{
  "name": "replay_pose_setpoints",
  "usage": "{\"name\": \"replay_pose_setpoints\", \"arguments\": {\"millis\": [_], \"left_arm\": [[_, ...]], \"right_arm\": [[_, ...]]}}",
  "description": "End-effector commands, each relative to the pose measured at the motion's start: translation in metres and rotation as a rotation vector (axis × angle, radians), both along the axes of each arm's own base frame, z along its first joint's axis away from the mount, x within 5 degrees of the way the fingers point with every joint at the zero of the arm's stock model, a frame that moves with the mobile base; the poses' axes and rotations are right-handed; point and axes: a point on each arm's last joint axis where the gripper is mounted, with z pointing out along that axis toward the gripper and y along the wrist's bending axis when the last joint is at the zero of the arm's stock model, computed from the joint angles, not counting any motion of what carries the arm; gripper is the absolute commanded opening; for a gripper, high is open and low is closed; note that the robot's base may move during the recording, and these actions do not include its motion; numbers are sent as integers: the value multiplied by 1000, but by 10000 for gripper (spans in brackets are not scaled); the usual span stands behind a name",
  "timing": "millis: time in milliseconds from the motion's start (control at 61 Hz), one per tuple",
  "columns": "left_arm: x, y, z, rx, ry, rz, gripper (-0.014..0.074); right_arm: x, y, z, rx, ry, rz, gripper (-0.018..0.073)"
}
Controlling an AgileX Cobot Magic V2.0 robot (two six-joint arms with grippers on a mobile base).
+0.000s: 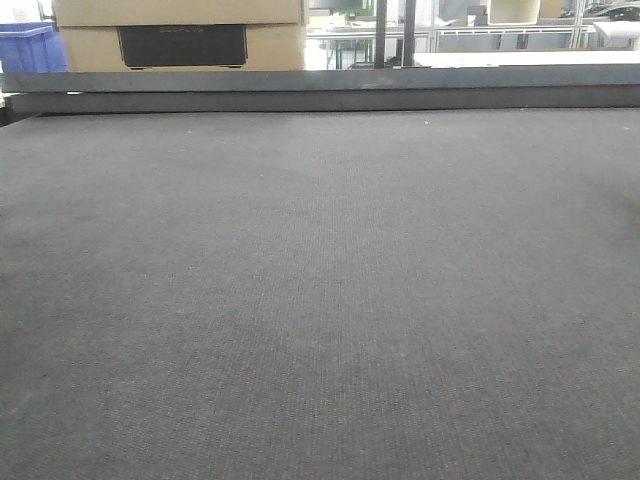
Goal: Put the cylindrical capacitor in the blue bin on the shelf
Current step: 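Lift both held cylinders up off the table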
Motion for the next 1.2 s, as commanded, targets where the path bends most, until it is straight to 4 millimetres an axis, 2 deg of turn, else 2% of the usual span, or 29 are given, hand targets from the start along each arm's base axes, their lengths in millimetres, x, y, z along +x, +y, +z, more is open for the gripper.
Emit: {"name": "replay_pose_setpoints", "arguments": {"millis": [0, 180, 262, 328, 394, 508, 574, 607, 787, 1001, 1181], "left_arm": [[8, 3, 1, -3, -31, 16, 600], [13, 3, 2, -3, -40, 16, 598], [14, 3, 3, -3, -45, 16, 549], [14, 3, 3, -3, -42, 15, 452], [13, 3, 1, -6, -22, 15, 314], [11, 1, 1, -3, 19, 1, 23], [10, 0, 4, 5, 36, -17, -104], [9, -1, 6, 13, 44, -30, -109], [-1, -6, 42, 72, 50, -105, -109], [-23, -24, 114, 144, 94, -177, -109], [-47, -46, 173, 162, 168, -230, -109]], "right_arm": [[-3, 0, 5, -14, -35, -2, -43], [-3, 0, 5, -14, -35, -2, -43], [-2, 0, 4, -12, -17, -1, -43], [-2, 0, 1, -10, 15, 1, -43], [-2, 0, -2, -7, 52, 3, -43], [-3, 0, -5, -4, 102, 5, -43], [-6, 1, -5, -2, 123, 7, -43], [-6, 1, -3, -1, 131, 8, -43], [-9, 2, 12, 8, 252, 20, -43], [-12, 3, 30, 19, 417, 35, -43], [-13, 13, 30, 13, 463, 75, -43]]}}
